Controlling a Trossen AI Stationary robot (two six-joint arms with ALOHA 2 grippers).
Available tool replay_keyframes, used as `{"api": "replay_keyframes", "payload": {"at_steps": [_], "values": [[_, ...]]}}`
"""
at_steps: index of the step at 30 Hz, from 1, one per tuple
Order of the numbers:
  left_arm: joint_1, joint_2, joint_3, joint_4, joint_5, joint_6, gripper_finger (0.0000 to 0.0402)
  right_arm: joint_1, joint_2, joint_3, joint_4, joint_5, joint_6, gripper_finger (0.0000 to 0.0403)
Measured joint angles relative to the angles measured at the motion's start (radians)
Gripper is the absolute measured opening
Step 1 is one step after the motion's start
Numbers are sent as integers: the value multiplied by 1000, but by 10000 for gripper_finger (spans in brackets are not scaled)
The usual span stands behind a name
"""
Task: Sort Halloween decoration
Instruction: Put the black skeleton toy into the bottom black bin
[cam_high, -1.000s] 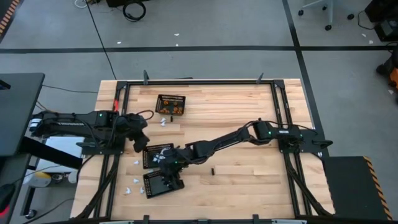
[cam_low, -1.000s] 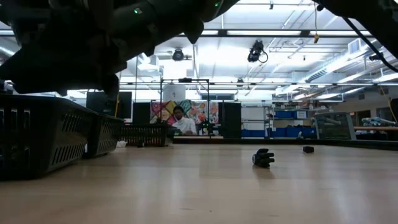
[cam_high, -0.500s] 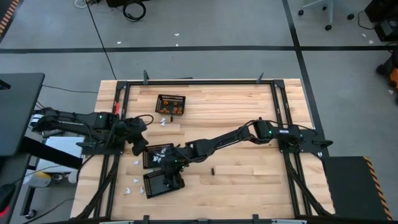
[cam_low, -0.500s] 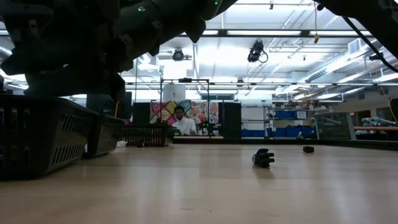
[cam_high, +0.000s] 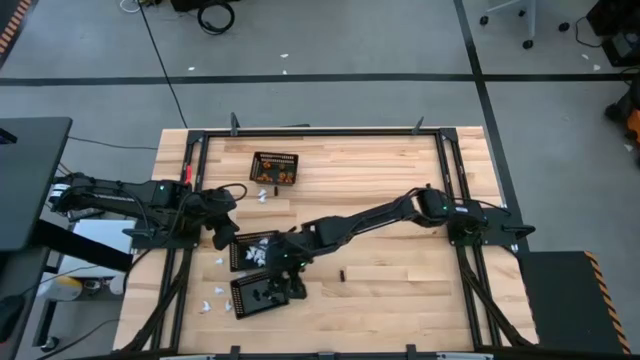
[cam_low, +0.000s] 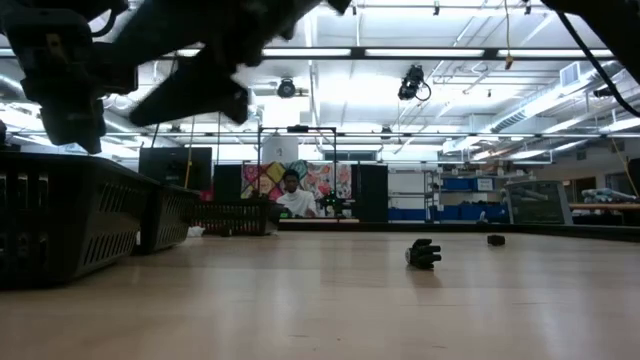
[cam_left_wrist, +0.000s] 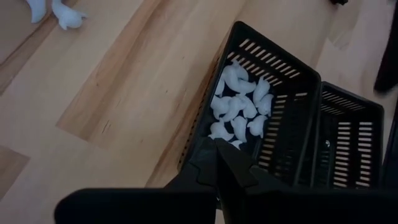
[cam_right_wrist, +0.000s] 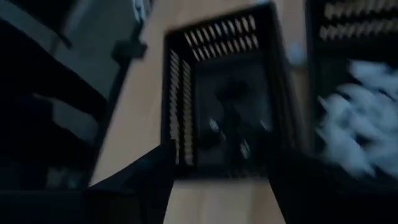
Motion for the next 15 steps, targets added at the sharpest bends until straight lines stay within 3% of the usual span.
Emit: {"api": "replay_keyframes", "payload": {"at_steps": [8, 15], "values": [[0, 0, 0, 3, -1, 7, 5, 0, -107, -61, -277, 102, -33, 208], [0, 0, 0, 21, -27, 3, 5, 50, -243, -328, -261, 96, 46, 176]]}}
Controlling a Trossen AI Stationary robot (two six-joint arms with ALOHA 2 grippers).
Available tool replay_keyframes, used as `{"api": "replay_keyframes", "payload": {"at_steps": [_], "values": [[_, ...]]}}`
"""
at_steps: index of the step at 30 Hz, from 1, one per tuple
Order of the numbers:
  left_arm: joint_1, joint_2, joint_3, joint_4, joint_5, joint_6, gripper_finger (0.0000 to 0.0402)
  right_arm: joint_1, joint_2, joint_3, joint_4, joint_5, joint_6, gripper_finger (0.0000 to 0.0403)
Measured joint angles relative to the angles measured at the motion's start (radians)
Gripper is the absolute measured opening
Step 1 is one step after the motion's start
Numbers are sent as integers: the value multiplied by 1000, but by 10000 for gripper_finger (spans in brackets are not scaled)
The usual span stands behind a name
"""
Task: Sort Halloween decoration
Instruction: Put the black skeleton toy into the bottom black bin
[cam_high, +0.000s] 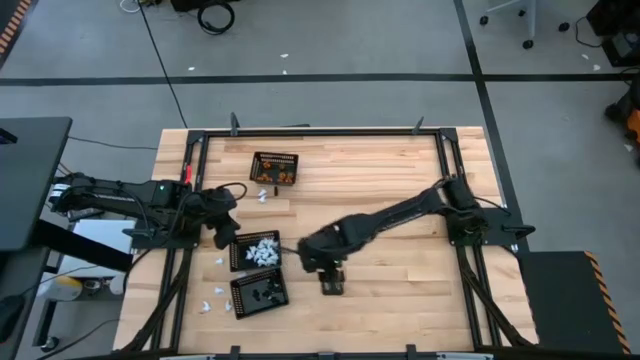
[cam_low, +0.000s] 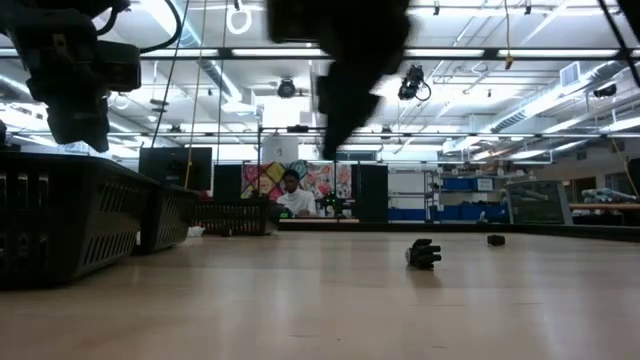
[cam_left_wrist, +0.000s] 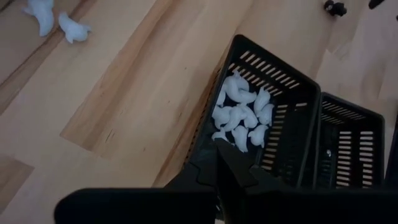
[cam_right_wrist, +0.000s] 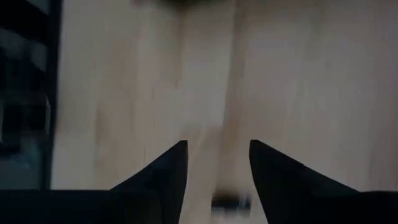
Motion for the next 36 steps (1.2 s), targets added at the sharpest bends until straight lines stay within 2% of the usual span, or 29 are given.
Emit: {"api": "replay_keyframes", "payload": {"at_steps": [4, 7, 11, 13, 15, 19, 26, 31, 36], "values": [[0, 0, 0, 8, -21, -3, 5, 63, -96, -167, 35, 88, 34, 167], [0, 0, 0, 8, -45, -3, 5, 112, -176, -287, 147, 165, 89, 166], [0, 0, 0, 8, -60, -7, 5, 168, -252, -463, 256, 313, 302, 166], [0, 0, 0, 8, -67, -12, 5, 183, -284, -520, 288, 351, 422, 165], [0, 0, 0, 8, -74, -12, 5, 192, -296, -552, 302, 351, 511, 165], [0, 0, 0, 8, -78, -5, 5, 193, -283, -564, 307, 289, 622, 165], [0, 0, 0, 7, -79, 2, 5, 151, -271, -558, 270, 217, 1096, 165], [0, 0, 0, 7, -79, 44, 5, 123, -271, -546, 330, 192, 1156, 165], [0, 0, 0, 8, -79, 98, 5, 103, -271, -546, 436, 148, 1293, 165]]}}
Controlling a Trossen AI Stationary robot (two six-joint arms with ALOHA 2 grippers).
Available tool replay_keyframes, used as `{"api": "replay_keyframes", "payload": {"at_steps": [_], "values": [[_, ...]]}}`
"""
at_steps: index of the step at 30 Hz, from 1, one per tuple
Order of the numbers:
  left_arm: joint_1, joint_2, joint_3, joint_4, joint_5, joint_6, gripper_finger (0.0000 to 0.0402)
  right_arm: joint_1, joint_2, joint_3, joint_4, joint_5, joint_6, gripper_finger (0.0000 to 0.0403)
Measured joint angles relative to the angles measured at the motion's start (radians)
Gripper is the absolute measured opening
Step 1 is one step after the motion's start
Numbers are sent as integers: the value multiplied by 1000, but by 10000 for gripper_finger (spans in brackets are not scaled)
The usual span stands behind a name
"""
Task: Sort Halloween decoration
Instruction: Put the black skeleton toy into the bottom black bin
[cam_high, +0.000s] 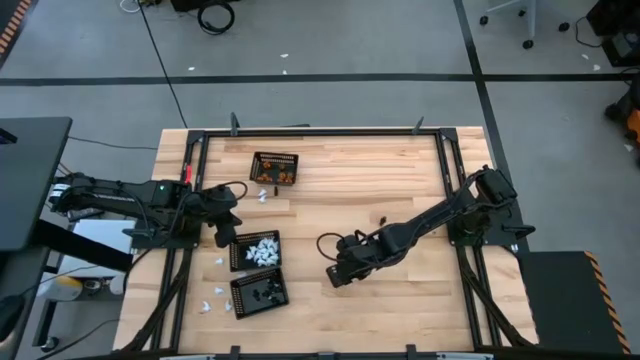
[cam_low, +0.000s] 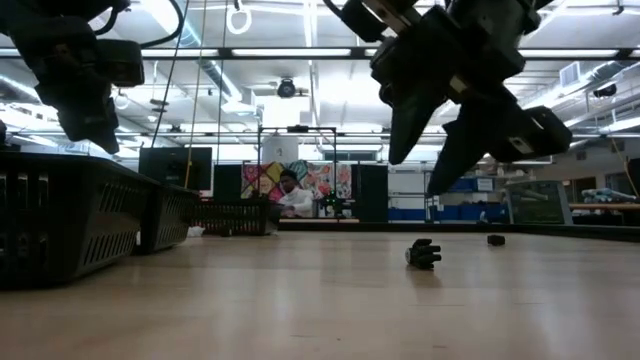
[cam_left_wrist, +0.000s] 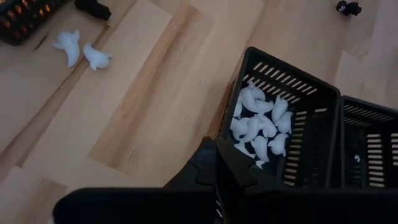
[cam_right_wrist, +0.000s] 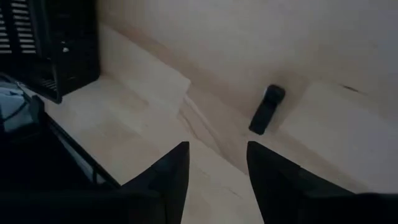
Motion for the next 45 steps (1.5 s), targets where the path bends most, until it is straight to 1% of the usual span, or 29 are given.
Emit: {"api": "replay_keyframes", "payload": {"at_steps": [3, 5, 8, 10, 14, 16, 20, 25, 29, 31, 38, 45], "values": [[0, 0, 0, 0, 0, 30, 5, -19, 0, 0, 8, -13, -57, 168], [0, 0, 0, 0, 1, 41, 5, -22, 0, 0, 27, -24, -62, 175], [0, 0, 0, 0, 1, 49, 5, -15, 0, 0, 20, 24, 0, 192], [0, 0, 0, 0, 2, 58, 5, -15, 0, 0, 14, 26, 49, 203], [0, 0, 0, 1, 2, 66, 5, -15, 18, 52, -117, 35, 103, 208], [0, 0, 0, 1, 2, 66, 5, -16, 34, 96, -215, 54, 94, 208], [0, 1, 0, 8, 4, 65, 5, -18, 98, 204, -342, 55, 70, 208], [-1, 2, 0, 21, 5, 60, 5, -20, 188, 283, -406, 45, 82, 208], [-2, 1, 0, 19, 5, 59, 5, -15, 229, 305, -410, 42, 95, 208], [-2, 1, 0, 19, 5, 57, 5, -14, 246, 311, -406, 25, 93, 208], [-2, 1, 0, 19, 5, 58, 5, 3, 275, 317, -401, 18, 93, 192], [-2, 1, 0, 18, 5, 65, 5, 7, 291, 318, -399, 16, 82, 153]]}}
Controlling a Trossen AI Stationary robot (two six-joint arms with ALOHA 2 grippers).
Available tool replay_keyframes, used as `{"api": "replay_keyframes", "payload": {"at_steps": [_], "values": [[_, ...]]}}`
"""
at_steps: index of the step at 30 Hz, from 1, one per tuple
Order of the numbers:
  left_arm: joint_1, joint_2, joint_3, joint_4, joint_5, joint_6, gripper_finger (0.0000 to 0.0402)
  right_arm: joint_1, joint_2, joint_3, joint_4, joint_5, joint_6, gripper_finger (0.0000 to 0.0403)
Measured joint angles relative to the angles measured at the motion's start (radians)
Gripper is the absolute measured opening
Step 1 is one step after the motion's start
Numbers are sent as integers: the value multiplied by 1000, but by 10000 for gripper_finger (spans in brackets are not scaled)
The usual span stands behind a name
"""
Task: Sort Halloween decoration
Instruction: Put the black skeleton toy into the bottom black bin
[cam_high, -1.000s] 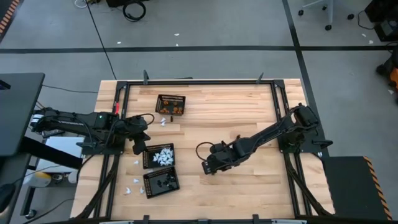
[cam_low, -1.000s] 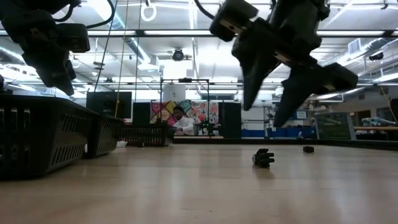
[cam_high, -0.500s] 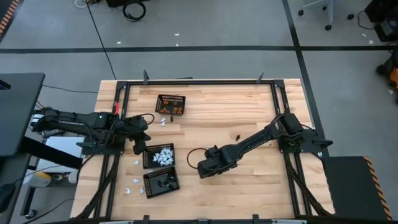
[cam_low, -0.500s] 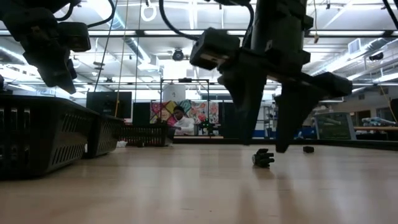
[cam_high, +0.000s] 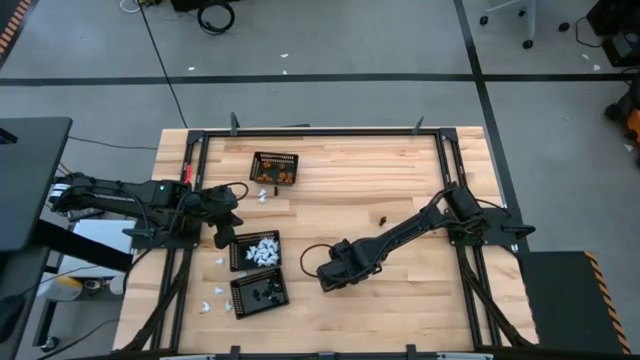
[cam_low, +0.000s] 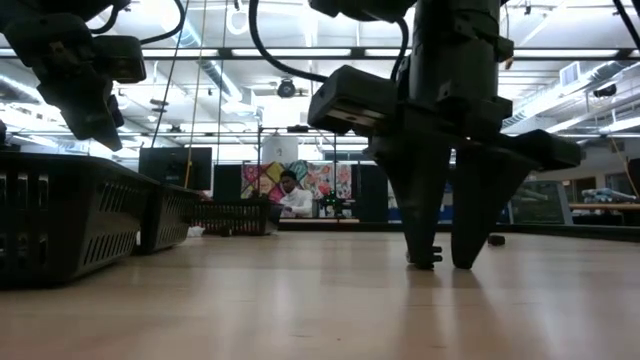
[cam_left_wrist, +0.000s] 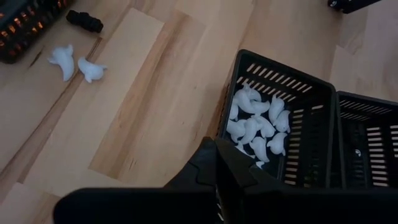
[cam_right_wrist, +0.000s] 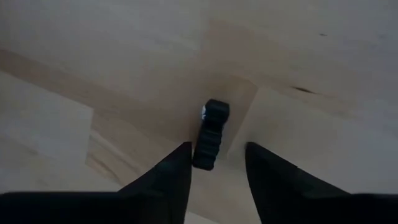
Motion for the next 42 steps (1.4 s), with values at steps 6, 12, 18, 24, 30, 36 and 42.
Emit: {"api": "replay_keyframes", "payload": {"at_steps": [6, 12, 18, 24, 30, 36, 42], "values": [[0, 0, 0, 0, 0, 0, 5, 2, 1, -1, 10, 49, -13, 124], [0, 0, 0, -1, 0, 1, 5, 2, 2, -2, 19, 51, -39, 106], [0, 0, 0, -1, 0, 1, 5, 1, 3, -2, 19, 55, -55, 64], [0, 0, 0, -1, 0, 1, 5, 1, 3, -2, 21, 55, -72, 27], [0, 0, 0, -1, 0, 0, 5, 0, -4, -2, 22, 39, -119, 29], [0, 0, 0, -1, 0, -9, 5, -4, -12, 71, 41, 37, -281, 30], [0, 0, 0, 0, 0, -36, 5, -45, -12, 143, 108, -15, -449, 30]]}}
